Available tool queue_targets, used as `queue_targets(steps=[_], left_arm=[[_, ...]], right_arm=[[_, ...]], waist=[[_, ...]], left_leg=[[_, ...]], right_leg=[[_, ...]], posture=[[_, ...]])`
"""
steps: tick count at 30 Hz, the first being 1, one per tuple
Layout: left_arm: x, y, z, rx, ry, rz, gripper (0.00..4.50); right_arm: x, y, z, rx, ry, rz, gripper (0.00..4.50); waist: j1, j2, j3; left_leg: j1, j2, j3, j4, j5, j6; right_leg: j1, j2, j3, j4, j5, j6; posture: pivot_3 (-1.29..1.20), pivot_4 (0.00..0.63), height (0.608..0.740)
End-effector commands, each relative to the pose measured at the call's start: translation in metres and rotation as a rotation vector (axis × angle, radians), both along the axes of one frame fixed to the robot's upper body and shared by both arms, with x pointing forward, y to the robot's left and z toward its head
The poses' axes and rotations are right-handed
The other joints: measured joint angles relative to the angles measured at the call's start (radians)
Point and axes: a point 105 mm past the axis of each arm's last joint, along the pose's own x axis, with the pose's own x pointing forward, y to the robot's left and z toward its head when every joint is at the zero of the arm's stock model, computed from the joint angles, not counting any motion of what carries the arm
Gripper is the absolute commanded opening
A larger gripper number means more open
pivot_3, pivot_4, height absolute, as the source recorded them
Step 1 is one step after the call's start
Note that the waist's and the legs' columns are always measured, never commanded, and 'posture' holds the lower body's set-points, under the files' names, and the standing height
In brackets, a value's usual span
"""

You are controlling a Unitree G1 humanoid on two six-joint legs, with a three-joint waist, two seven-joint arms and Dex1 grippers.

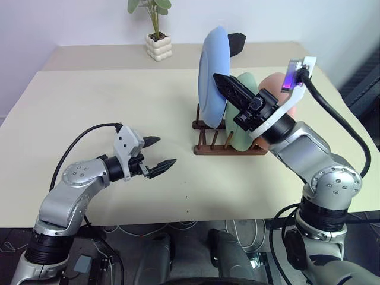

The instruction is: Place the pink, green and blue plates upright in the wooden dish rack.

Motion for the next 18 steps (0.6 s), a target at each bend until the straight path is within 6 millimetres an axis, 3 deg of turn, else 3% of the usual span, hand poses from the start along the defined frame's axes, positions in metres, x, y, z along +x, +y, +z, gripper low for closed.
queue_targets(steps=[1, 15, 18], left_arm=[[-0.0061, -0.0054, 0.0090, -0.011, -0.035, -0.034, 4.42], [-0.0061, -0.0059, 0.0137, -0.012, -0.069, -0.034, 4.42], [-0.0057, -0.0057, 0.0135, -0.010, -0.070, -0.032, 4.50]], right_arm=[[-0.0031, -0.0020, 0.0057, 0.025, -0.004, 0.002, 0.00], [0.0011, -0.0015, -0.0013, 0.070, 0.097, 0.012, 0.00], [0.0017, -0.0020, -0.0022, 0.069, 0.102, 0.008, 0.93]], waist=[[0.000, 0.000, 0.000], [0.000, 0.000, 0.000], [0.000, 0.000, 0.000]], left_leg=[[0.000, 0.000, 0.000, 0.000, 0.000, 0.000], [0.000, 0.000, 0.000, 0.000, 0.000, 0.000], [0.000, 0.000, 0.000, 0.000, 0.000, 0.000]], right_leg=[[0.000, 0.000, 0.000, 0.000, 0.000, 0.000], [0.000, 0.000, 0.000, 0.000, 0.000, 0.000], [0.000, 0.000, 0.000, 0.000, 0.000, 0.000]], posture=[[0.00, 0.150, 0.736], [0.00, 0.150, 0.736], [0.00, 0.150, 0.736]])
